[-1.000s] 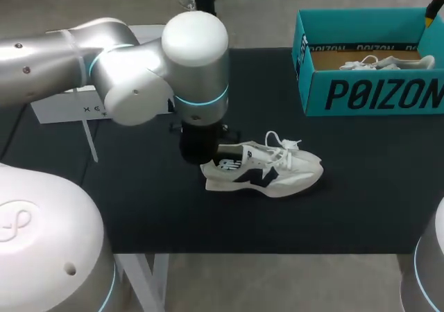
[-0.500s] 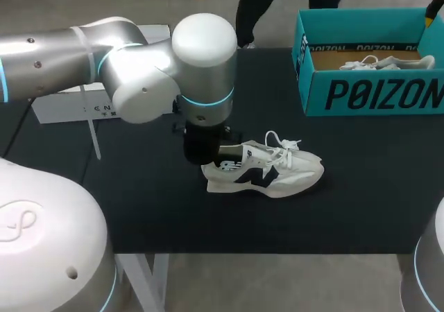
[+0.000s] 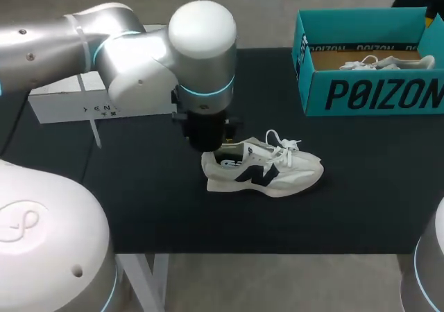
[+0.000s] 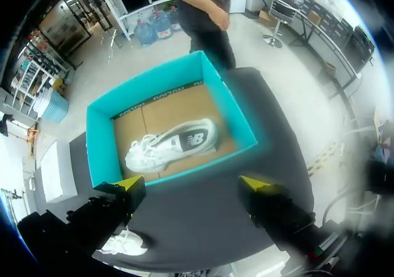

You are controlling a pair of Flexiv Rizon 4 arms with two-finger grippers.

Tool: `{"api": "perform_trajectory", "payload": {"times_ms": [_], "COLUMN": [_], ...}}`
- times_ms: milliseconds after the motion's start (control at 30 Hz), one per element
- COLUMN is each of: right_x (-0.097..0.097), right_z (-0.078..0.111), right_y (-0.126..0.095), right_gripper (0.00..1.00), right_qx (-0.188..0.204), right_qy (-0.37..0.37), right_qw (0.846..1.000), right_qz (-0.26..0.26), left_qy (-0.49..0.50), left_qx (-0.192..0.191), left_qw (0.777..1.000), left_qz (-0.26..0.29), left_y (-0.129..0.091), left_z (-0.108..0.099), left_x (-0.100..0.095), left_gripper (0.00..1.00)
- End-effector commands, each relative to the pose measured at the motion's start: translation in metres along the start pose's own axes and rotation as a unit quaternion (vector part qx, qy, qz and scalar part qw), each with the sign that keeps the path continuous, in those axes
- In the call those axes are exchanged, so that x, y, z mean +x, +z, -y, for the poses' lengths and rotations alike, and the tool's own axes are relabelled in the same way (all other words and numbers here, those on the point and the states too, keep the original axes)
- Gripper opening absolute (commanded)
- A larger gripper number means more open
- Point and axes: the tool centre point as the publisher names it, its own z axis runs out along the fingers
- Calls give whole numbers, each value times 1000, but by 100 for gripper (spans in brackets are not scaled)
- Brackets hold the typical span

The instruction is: Take the shoe out of the shoebox, open the shoe tongue, remove and reinsert the insole, then place the shoe into the shoebox

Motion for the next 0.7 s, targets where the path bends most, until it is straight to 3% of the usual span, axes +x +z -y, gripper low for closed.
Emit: {"api": "perform_trajectory", "payload": {"times_ms": [33,200,433,600,700], "right_x": [0,0,0,0,0], "right_z": [1,1,1,1,1], "right_y": [0,0,0,0,0], "right_gripper": [100,100,100,100,100], "right_qx": [-1,-1,-1,-1,-1], "right_qy": [0,0,0,0,0], "right_qw": [1000,1000,1000,1000,1000], "right_qz": [0,0,0,0,0], "left_qy": [-38,-136,-255,-319,-324], "left_qx": [-7,42,110,132,134], "left_qw": [999,988,954,932,930], "left_qz": [24,61,109,109,106], "left_y": [-44,-70,-79,-80,-80], "left_z": [-4,-12,1,18,22], "left_x": [25,51,97,122,125], "left_gripper": [100,100,100,100,100]}}
